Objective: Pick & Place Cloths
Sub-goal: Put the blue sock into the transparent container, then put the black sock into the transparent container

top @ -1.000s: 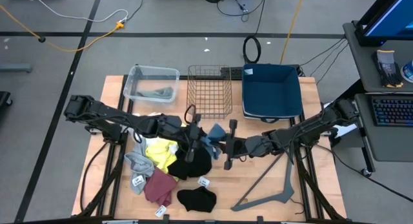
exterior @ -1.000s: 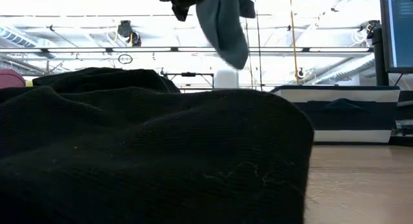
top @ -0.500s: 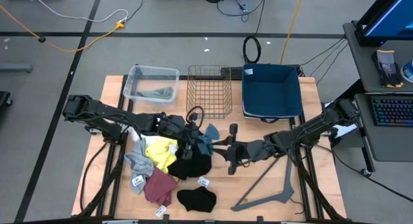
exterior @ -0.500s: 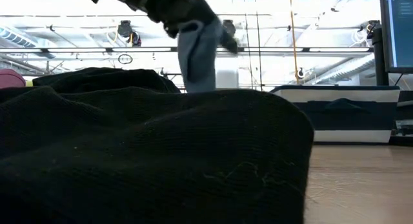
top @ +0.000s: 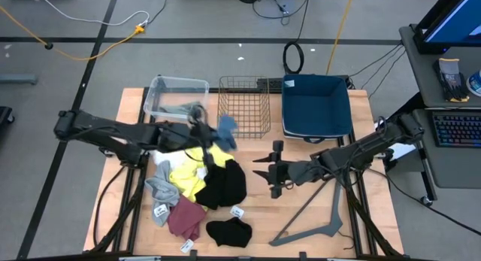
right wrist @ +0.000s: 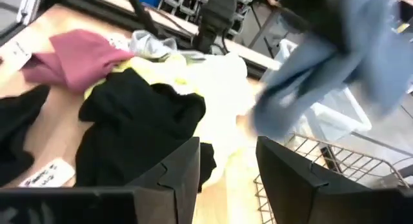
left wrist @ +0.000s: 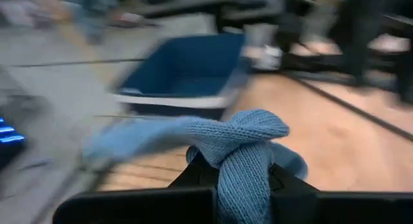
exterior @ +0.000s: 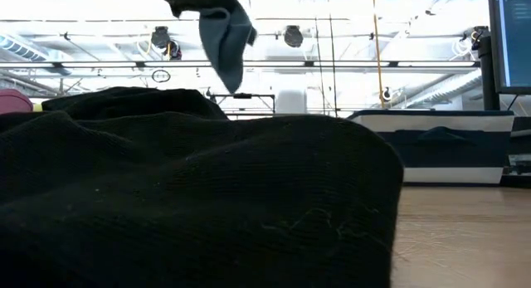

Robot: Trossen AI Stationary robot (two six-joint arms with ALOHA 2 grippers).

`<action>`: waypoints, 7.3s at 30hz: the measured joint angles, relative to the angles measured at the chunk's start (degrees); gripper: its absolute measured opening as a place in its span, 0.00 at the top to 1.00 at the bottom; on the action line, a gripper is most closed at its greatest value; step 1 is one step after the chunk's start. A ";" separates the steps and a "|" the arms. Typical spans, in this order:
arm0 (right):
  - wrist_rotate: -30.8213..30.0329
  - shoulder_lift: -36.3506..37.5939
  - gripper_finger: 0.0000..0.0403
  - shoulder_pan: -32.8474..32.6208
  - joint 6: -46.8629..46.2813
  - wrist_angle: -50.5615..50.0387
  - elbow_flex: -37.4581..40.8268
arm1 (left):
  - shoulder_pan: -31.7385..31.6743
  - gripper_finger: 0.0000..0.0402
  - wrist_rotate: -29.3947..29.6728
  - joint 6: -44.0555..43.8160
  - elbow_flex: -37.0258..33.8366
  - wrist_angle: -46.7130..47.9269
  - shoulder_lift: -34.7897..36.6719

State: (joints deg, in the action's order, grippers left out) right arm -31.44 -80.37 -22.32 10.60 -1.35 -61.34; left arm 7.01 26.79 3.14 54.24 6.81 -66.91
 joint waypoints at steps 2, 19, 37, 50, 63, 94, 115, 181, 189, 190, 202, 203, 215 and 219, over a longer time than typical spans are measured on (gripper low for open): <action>0.02 0.02 0.64 -0.01 -0.06 -1.97 0.00 | -0.02 0.96 7.46 1.48 0.00 1.26 2.65; 0.24 -0.03 0.65 0.06 -8.54 -19.45 0.02 | -20.16 0.96 23.61 3.72 0.02 13.99 9.86; 7.69 -0.06 0.67 0.08 -13.56 -19.90 4.24 | -45.16 0.96 2.95 -0.92 0.02 21.37 0.68; 7.73 -0.06 0.67 0.08 -14.69 -19.66 5.16 | -50.18 0.92 -4.60 -2.13 0.02 22.25 -8.87; 7.74 -0.06 0.67 0.08 -14.71 -18.39 5.16 | -50.01 0.75 -9.75 -2.27 0.02 24.24 -8.85; 23.34 -4.28 0.68 -7.06 -2.33 4.58 4.93 | -30.04 0.35 -26.75 -13.89 0.02 28.98 24.56; 19.65 -31.23 0.51 -10.07 -11.03 -7.23 -18.93 | -11.17 0.34 -26.70 -17.29 0.02 24.80 25.79; 25.43 -42.12 0.96 -6.63 -31.92 -6.02 -19.58 | -8.57 0.34 -19.12 -17.35 0.00 24.26 25.65; 25.29 -36.44 0.99 -8.97 -29.10 -7.67 -19.12 | -7.48 0.36 -22.13 -18.22 0.00 24.22 22.35; 24.43 -35.00 0.99 -9.21 -28.39 -7.77 -19.15 | -7.09 0.35 -22.32 -18.06 -0.02 24.23 21.58; 5.91 -19.34 1.00 -7.50 -8.37 -6.34 -19.28 | -0.74 0.35 -28.24 -12.61 -0.04 18.56 11.90; 5.58 -18.36 1.00 -6.85 -6.66 -6.22 -19.28 | -0.25 0.35 -29.25 -11.85 -0.04 17.04 11.42; 6.16 -14.63 1.00 1.91 1.14 -6.25 -19.28 | 3.85 0.35 -33.31 -3.56 -0.02 2.81 7.77; 7.22 -14.61 1.00 3.92 2.29 -5.65 -19.28 | 4.04 0.35 -31.88 -2.68 -0.02 1.46 5.42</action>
State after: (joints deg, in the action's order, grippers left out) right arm -24.22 -94.98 -18.40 12.89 -7.01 -80.62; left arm 11.05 -5.08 0.47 54.22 8.27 -61.49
